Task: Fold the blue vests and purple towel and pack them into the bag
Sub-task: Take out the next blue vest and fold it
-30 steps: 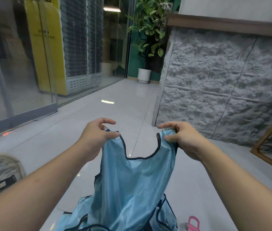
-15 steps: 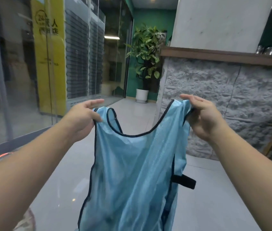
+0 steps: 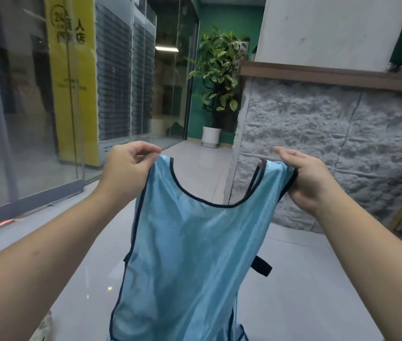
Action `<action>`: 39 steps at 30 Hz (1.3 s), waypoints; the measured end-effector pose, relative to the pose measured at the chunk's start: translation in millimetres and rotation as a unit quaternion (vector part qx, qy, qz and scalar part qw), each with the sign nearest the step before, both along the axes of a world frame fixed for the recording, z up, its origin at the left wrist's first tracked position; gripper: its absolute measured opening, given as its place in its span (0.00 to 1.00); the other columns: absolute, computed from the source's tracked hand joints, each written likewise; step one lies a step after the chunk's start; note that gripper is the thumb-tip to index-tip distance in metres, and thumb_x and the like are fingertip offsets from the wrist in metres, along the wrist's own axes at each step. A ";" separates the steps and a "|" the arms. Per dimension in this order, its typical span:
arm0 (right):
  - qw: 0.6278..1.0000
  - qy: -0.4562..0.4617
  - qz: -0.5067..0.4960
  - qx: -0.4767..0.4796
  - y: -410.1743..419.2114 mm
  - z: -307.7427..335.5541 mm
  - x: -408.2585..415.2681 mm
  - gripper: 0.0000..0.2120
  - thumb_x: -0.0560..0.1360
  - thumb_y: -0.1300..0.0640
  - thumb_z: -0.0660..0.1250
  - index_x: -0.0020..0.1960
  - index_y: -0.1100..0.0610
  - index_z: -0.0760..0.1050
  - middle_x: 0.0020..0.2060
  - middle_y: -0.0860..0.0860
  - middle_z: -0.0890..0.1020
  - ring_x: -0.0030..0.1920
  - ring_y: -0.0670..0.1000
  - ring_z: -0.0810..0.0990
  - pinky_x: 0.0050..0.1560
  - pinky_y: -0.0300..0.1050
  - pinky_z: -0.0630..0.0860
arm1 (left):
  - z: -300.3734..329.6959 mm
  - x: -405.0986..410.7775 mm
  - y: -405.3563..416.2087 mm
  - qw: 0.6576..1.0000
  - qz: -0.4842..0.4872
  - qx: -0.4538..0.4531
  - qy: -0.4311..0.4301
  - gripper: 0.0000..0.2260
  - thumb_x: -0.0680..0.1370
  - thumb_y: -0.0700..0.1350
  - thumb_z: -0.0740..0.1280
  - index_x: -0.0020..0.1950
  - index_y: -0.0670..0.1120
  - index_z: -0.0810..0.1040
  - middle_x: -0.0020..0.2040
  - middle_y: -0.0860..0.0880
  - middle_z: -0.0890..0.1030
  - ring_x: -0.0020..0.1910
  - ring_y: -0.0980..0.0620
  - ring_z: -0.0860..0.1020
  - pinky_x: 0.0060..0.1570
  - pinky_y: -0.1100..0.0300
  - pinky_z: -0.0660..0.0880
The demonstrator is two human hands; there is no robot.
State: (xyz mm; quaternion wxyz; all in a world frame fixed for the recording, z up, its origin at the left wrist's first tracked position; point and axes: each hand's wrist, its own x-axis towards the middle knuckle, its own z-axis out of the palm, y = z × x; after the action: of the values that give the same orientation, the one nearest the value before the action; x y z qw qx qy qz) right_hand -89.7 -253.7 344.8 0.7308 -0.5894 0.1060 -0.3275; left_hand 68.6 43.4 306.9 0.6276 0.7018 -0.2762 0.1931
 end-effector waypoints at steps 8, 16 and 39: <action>0.999 -0.009 0.034 0.032 2.7 -2.2 -13.0 0.15 0.78 0.75 0.60 0.62 0.64 0.75 0.49 0.68 0.86 0.50 0.60 0.88 0.55 0.56 0.85 | -28.9 10.5 -17.8 0.951 -0.034 -0.069 0.301 0.16 0.72 0.25 0.72 0.50 0.45 0.85 0.55 0.43 0.84 0.58 0.43 0.81 0.65 0.51 0.76; 0.997 0.017 0.070 0.031 17.6 -5.1 -15.6 0.15 0.77 0.77 0.60 0.59 0.65 0.75 0.49 0.69 0.86 0.47 0.61 0.89 0.39 0.47 0.85 | -88.2 4.5 -22.0 0.785 -0.106 -0.123 0.597 0.16 0.78 0.24 0.54 0.62 0.29 0.75 0.67 0.34 0.74 0.62 0.32 0.77 0.61 0.44 0.78; 0.994 -0.004 0.105 0.003 26.1 -5.3 -16.8 0.16 0.76 0.78 0.58 0.57 0.62 0.74 0.50 0.68 0.86 0.50 0.62 0.88 0.45 0.52 0.86 | -172.2 -32.4 -30.6 0.769 -0.178 0.306 0.532 0.29 0.75 0.22 0.59 0.74 0.39 0.75 0.76 0.35 0.70 0.76 0.39 0.67 0.70 0.57 0.70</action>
State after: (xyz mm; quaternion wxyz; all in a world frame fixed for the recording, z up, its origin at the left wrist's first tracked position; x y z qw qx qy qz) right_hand -106.5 -227.6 339.5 0.7631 -0.5940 0.0417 -0.2512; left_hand 36.1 12.9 134.7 0.4489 0.7854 -0.0626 -0.4216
